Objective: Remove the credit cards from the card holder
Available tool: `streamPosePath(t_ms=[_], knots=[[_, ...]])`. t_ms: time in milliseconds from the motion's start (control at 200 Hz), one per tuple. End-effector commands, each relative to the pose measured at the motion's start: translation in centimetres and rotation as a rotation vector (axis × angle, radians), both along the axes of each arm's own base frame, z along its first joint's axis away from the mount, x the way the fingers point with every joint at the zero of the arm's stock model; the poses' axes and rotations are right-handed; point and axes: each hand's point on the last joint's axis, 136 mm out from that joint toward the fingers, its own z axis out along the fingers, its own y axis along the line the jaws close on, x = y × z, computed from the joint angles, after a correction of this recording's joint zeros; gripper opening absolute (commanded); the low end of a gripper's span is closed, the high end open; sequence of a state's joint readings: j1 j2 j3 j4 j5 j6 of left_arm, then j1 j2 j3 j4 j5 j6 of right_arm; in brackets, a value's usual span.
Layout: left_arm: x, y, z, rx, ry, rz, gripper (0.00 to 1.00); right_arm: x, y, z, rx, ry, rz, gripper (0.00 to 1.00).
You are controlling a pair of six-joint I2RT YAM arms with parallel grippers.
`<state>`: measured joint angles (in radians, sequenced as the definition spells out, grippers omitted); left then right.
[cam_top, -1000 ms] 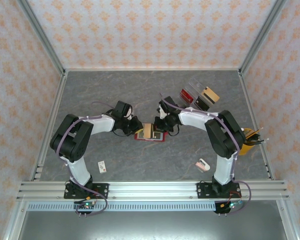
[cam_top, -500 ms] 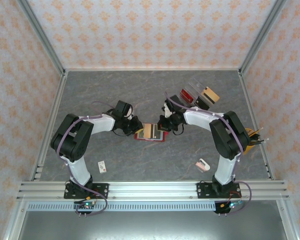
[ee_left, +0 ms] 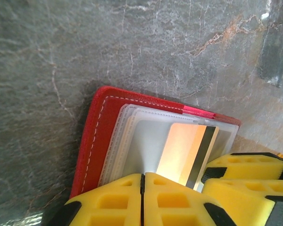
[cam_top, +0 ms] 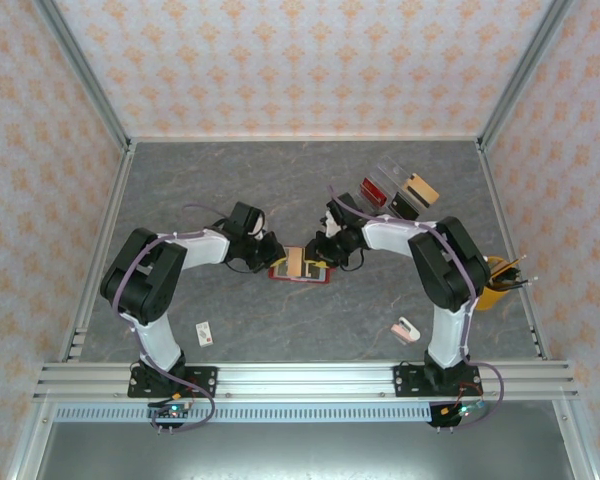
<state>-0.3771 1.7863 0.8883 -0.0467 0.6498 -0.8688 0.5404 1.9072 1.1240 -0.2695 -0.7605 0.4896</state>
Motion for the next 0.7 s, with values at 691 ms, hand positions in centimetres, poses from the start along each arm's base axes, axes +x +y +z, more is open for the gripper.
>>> streamPosePath(t_ms=[691], knots=[[-5.2, 3.9, -5.7, 0.133, 0.206, 0.096, 0.06, -0.2, 3.2, 0.2, 0.077, 0.005, 0.037, 0.28]])
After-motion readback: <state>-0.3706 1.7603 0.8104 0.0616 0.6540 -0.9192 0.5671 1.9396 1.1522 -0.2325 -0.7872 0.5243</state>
